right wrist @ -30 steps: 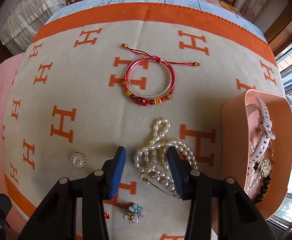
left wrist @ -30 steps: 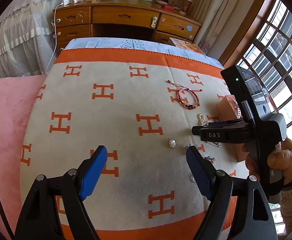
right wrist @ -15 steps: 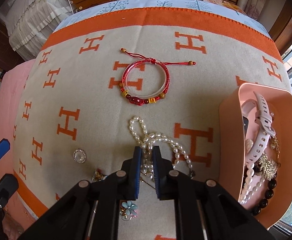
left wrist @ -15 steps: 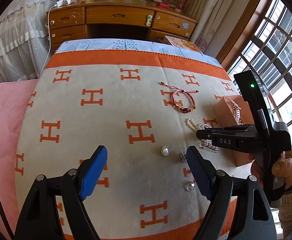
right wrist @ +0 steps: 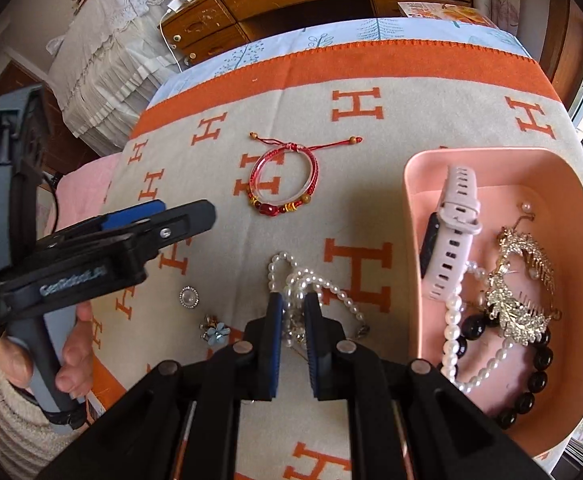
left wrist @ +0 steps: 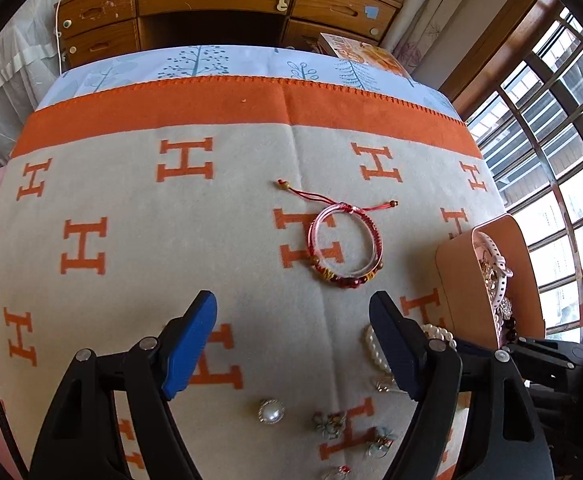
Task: Organize jewelry
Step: 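Grasp the red string bracelet with the left tool while the right tool lifts the pearl strand, then lower the red bracelet and pearl strand into the pink box and open both tools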
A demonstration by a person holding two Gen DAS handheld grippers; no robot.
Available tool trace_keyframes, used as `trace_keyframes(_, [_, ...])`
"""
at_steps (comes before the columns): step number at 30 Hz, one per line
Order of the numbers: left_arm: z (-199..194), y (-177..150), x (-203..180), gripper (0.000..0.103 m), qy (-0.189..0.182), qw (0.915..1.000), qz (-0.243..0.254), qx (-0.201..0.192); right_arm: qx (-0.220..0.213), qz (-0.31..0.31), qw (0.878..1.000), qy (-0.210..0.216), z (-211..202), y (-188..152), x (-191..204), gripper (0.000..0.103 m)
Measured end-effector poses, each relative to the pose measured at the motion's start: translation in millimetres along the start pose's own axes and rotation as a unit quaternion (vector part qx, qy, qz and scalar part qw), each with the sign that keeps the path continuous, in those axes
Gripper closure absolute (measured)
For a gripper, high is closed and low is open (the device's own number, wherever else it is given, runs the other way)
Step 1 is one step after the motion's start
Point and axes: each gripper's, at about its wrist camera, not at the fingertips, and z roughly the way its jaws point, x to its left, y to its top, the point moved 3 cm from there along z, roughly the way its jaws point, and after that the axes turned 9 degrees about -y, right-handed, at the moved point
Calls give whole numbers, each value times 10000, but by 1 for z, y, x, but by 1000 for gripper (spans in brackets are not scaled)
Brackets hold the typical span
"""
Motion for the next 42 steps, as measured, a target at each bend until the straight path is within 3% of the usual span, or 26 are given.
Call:
trace_keyframes(6, [25, 20, -18, 40, 344, 9991, 147, 180, -231, 94, 9990, 371, -19, 8, -8, 92])
trace_keyframes(8, [33, 25, -18, 59, 404, 9986, 145, 309, -285, 65, 9986, 446, -27, 7, -10, 92])
trace_keyframes(11, [44, 28, -14, 75, 409, 9980, 9, 482, -338, -3, 9980, 533, -32, 8, -9, 92])
trace_keyframes(17, [52, 35, -12, 85, 465, 9978, 7, 481, -461, -95, 9972, 579, -39, 9, -9, 92])
trace_keyframes(20, [57, 38, -14, 98, 647, 9964, 137, 526, -461, -85, 9970, 609, -39, 8, -11, 92])
trace_keyframes(27, [52, 37, -17, 99, 662, 9966, -43, 483, -599, 3, 9959, 684, -50, 9, -17, 92])
trace_keyframes(32, [14, 33, -37, 99, 507, 9985, 100, 191, -885, -7, 9934, 724, -78, 9, -17, 92])
trace_keyframes(42, [-59, 16, -124, 99, 43, 9960, 853, -281, -1766, 75, 9816, 721, -160, -7, -32, 92])
